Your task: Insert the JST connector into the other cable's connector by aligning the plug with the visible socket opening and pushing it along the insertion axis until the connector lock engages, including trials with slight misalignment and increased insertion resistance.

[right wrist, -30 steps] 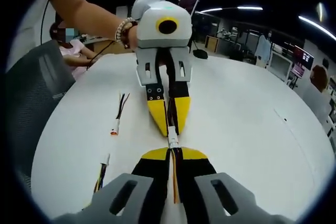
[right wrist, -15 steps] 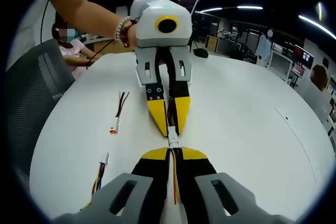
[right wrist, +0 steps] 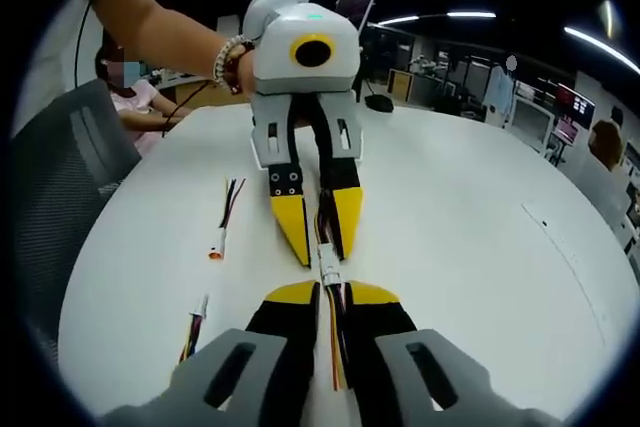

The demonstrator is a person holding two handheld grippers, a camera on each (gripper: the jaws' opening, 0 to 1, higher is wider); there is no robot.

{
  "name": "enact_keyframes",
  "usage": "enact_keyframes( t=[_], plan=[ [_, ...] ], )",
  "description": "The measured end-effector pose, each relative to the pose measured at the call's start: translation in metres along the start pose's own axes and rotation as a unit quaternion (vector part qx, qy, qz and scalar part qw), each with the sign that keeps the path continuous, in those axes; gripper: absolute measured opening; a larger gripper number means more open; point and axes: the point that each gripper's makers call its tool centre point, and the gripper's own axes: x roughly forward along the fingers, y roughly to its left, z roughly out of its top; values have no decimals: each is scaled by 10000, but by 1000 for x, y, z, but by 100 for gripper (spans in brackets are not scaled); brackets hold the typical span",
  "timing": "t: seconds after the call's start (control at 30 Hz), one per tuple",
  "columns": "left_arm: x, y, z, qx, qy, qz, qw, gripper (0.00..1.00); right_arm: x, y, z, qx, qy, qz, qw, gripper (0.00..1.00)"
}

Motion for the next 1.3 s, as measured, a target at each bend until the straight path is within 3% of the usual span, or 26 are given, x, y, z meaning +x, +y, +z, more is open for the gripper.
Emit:
enact_keyframes(
  t=[0.57,0.9,1.3],
  plan=[
    [-14,5,12,-274,-317,270,9988,11,-12,-6,12,-24,-122,-230,9997,10],
    [-22,-2,20,-370,-506,338,9975,11,-21,-3,22,-7,-246,-290,9993,9],
    [-29,-12,21,-417,-582,413,9966,12,-27,5,22,79,-304,-327,9990,9]
  ],
)
